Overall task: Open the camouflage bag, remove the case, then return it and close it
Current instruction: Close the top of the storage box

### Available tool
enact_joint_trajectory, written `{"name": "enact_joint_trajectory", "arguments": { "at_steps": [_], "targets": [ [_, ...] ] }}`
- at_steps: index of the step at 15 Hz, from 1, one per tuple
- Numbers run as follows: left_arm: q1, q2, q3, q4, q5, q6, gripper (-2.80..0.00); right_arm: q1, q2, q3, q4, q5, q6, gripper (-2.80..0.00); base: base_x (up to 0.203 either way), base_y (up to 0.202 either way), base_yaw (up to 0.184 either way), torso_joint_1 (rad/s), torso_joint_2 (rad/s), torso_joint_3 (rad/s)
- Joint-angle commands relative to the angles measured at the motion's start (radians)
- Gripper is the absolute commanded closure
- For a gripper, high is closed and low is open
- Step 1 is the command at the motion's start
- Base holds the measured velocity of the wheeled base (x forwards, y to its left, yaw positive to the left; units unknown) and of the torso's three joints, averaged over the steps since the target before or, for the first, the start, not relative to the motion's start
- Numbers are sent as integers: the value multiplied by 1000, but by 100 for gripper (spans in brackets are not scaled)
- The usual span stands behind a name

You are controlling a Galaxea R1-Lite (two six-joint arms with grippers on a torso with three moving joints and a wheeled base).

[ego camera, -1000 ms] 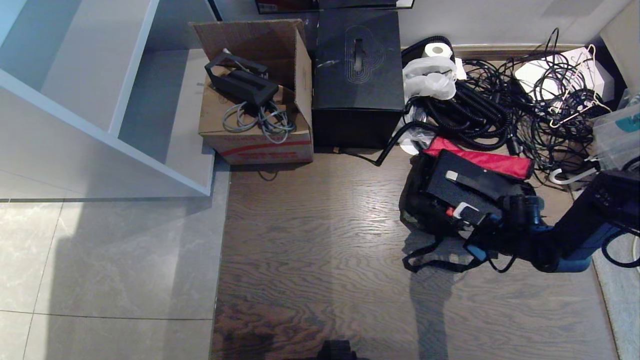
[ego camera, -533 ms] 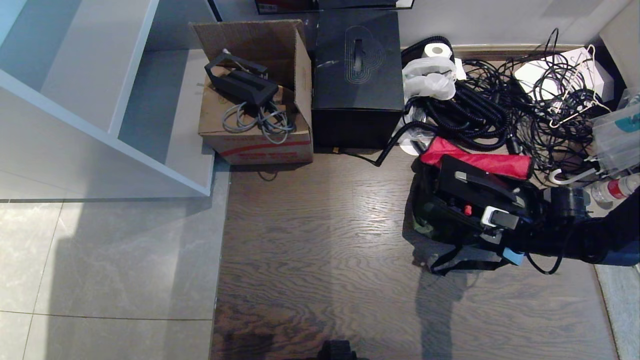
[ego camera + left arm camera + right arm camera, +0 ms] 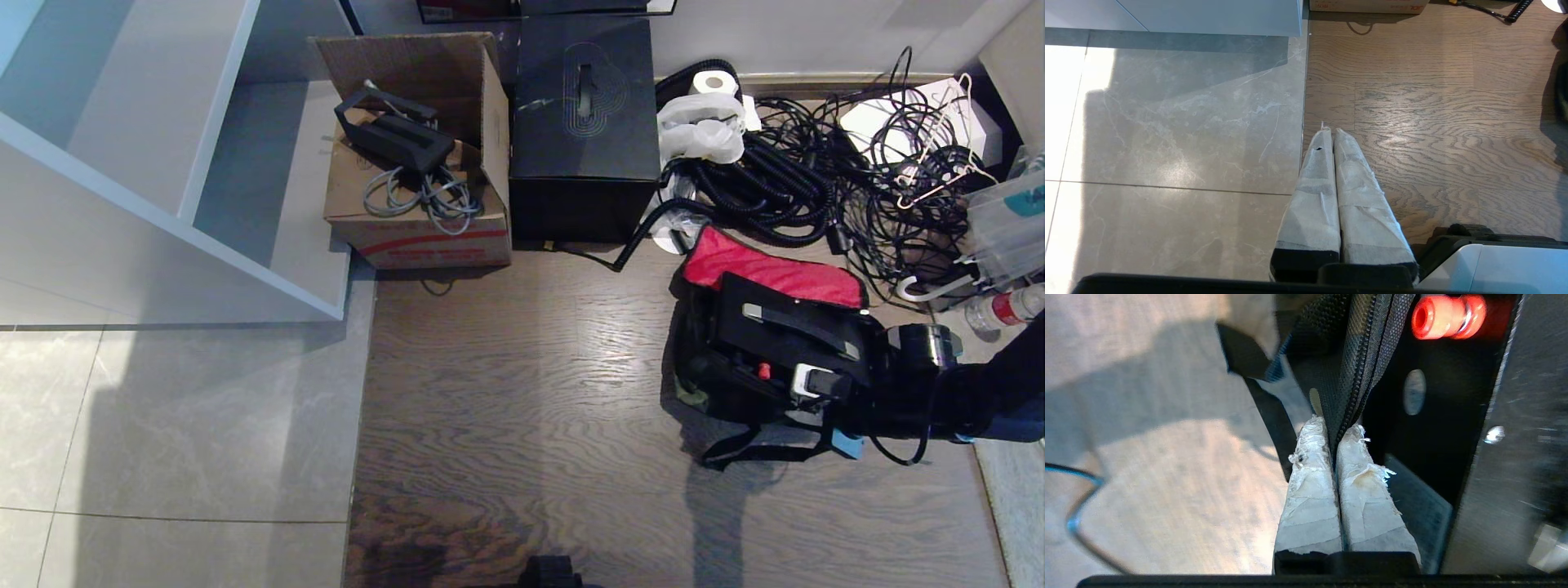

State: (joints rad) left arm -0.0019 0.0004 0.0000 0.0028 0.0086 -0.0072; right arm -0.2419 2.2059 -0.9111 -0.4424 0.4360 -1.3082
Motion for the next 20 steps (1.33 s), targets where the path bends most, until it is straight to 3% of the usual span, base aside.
{"name": "enact_joint_trajectory", "arguments": {
  "at_steps": [1,2,8,12,13,15,17,18,19,20],
  "targets": [
    [0,0,0,0,1,0,0,1,59,0,6,-4,-1,-71,0,0,0,0,0,0],
    [0,0,0,0,1,0,0,2,68,-6,11,-6,5,-280,0,0,0,0,0,0],
    [0,0,0,0,1,0,0,24,-1,-21,136,0,113,-280,0,0,0,0,0,0],
    [0,0,0,0,1,0,0,162,-125,-59,216,8,594,-280,0,0,0,0,0,0],
    [1,0,0,0,1,0,0,193,-164,-69,263,26,656,-280,0,0,0,0,0,0],
    [0,0,0,0,1,0,0,233,-214,-90,405,88,699,-280,0,0,0,0,0,0],
    [0,0,0,0,1,0,0,275,-213,-121,442,92,803,-280,0,0,0,0,0,0],
    [0,0,0,0,1,0,0,291,-202,-144,442,85,880,0,0,0,0,0,0,0],
    [0,0,0,0,1,0,0,309,-184,-178,443,59,961,0,0,0,0,0,0,0],
    [0,0,0,0,1,0,0,335,-159,-209,440,-15,1048,0,0,0,0,0,0,0]
  ]
}}
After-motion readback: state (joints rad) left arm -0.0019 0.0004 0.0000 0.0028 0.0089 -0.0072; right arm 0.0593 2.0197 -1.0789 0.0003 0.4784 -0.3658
